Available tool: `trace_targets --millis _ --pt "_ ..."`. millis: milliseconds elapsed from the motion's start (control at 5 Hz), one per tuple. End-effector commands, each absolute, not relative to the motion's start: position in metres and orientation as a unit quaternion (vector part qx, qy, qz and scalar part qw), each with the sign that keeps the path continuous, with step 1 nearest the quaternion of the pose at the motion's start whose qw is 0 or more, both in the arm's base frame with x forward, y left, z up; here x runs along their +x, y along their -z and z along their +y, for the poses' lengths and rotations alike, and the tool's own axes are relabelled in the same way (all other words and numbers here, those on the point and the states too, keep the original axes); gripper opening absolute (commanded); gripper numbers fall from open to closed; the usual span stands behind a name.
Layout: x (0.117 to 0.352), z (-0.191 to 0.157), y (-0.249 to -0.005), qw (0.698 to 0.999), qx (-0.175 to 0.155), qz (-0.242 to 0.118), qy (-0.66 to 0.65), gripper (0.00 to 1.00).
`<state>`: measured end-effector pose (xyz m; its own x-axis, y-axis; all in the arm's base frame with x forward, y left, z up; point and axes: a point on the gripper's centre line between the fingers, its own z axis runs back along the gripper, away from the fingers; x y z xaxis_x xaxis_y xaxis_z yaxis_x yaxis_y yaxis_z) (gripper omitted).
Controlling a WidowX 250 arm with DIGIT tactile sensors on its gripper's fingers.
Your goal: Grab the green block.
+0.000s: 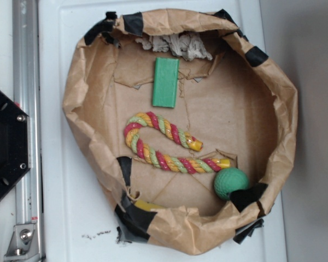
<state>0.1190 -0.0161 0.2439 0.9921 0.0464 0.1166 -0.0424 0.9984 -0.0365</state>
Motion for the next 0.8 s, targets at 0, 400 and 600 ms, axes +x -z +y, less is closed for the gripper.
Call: trace_targets --millis 0,400,600 --pt "0.119 -0.016 -0.244 0.998 -0.017 -0.059 -0.022 1.00" --pt "0.199 -0.008 -0.222 0.981 -0.050 -0.074 -0.173 1.00" --pt "0.238 0.000 -0.189 0.948 -0.069 -0.097 -0.294 1.00"
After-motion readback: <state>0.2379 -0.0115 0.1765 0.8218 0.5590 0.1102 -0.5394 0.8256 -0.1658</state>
